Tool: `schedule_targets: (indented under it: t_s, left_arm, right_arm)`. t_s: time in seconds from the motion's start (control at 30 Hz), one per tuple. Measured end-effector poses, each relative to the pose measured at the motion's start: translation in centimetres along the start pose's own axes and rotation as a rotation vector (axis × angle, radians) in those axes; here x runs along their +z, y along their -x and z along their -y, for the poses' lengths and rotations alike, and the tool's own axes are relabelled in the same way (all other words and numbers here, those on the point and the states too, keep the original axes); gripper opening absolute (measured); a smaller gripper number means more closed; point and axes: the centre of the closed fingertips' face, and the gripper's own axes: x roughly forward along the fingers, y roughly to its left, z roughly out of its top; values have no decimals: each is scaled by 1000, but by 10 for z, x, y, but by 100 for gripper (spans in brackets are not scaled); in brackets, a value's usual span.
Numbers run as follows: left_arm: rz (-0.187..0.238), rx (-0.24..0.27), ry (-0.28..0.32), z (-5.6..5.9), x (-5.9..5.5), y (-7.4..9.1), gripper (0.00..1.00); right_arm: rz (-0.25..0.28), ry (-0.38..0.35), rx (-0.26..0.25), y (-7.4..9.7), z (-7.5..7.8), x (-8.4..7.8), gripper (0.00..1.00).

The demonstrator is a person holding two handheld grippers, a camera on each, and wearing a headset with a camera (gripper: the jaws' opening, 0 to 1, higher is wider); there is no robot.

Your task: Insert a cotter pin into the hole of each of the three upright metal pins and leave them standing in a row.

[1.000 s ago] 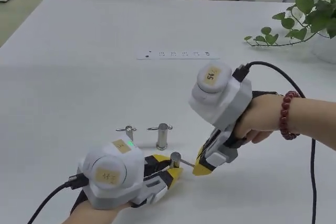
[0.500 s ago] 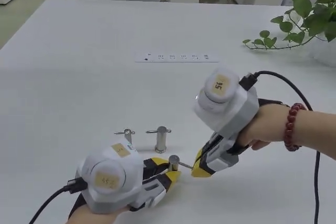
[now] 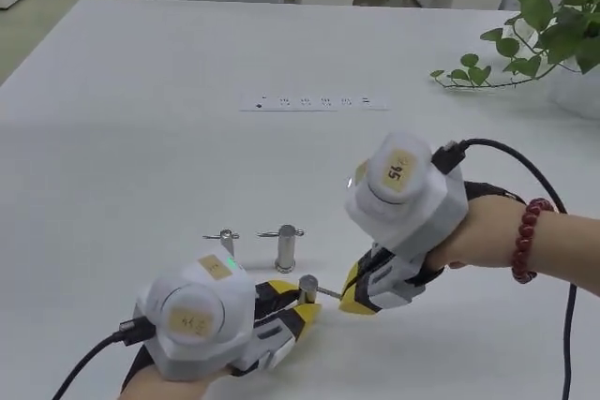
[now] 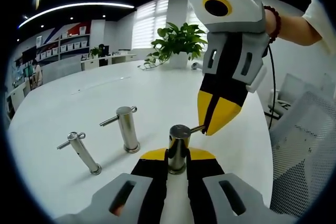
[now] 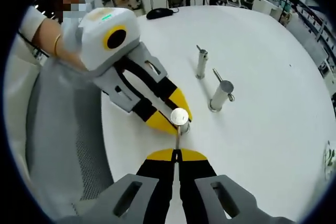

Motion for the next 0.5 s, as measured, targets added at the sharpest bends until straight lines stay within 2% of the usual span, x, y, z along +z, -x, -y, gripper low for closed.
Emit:
schedule_targets:
  t_s: [0.07, 0.23, 0.5]
  left_arm:
    - [0, -1, -1, 0, 0, 0, 11]
    - [0, -7, -5, 1, 0, -1, 11]
    - [1, -9, -6, 3, 0, -2, 11]
  right_arm:
    - [4, 4, 3, 0, 1, -1, 3]
    - [50, -49, 19, -2, 1, 5, 3]
    - [35, -38, 11, -5, 3, 7, 3]
